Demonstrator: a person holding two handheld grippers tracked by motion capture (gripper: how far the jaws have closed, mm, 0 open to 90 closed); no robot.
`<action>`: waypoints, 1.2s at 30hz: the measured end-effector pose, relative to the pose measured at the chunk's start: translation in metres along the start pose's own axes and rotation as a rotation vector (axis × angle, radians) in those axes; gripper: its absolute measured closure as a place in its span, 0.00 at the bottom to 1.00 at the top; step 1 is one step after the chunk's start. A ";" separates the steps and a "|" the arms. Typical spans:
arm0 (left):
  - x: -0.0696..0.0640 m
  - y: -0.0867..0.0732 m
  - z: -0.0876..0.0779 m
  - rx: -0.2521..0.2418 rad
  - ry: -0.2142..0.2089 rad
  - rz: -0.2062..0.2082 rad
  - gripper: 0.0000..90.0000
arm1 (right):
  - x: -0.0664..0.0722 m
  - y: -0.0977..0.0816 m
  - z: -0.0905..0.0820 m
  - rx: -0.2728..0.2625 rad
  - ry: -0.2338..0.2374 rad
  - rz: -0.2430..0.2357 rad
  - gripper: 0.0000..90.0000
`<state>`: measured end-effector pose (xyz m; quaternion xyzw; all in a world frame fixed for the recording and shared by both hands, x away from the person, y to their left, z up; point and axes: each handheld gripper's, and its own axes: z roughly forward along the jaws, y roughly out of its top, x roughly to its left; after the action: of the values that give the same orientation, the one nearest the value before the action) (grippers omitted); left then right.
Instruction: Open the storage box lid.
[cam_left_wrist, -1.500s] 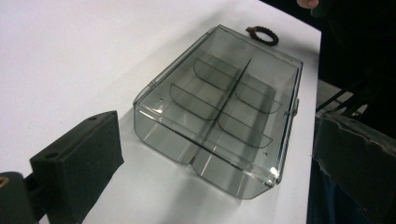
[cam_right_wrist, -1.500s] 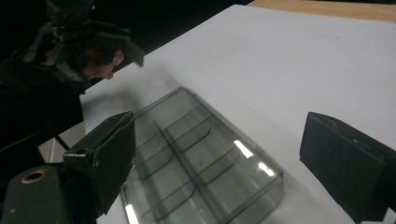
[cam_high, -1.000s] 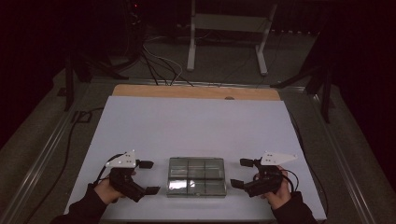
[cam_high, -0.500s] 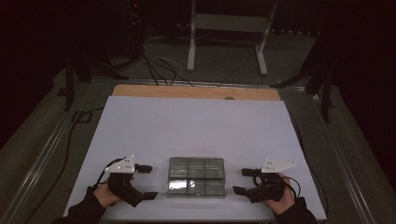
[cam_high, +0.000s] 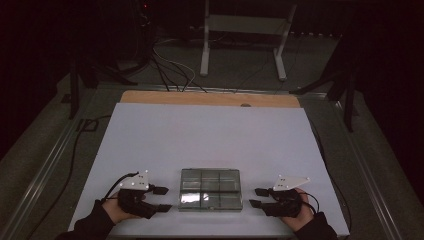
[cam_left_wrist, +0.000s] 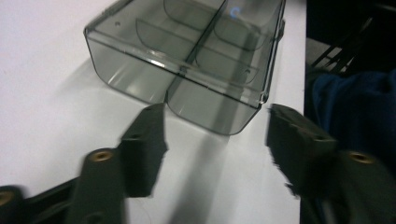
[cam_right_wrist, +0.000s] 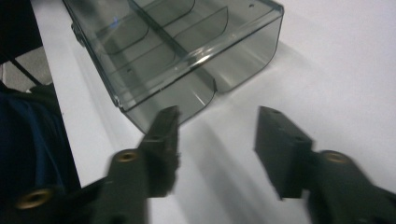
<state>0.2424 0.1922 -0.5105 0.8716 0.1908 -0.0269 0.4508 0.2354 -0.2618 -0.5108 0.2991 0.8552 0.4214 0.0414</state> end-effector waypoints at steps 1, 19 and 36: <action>0.000 0.000 0.001 0.006 -0.002 0.000 0.59 | 0.000 -0.001 0.002 0.007 0.010 0.001 0.68; -0.001 0.000 0.021 0.074 -0.023 -0.013 1.00 | 0.013 0.001 0.017 0.112 0.094 -0.006 1.00; -0.008 0.005 0.017 0.039 -0.072 0.006 1.00 | 0.015 0.006 0.016 0.076 0.125 0.006 1.00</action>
<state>0.2392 0.1734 -0.5153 0.8792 0.1710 -0.0606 0.4405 0.2312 -0.2392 -0.5139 0.2762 0.8706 0.4064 -0.0247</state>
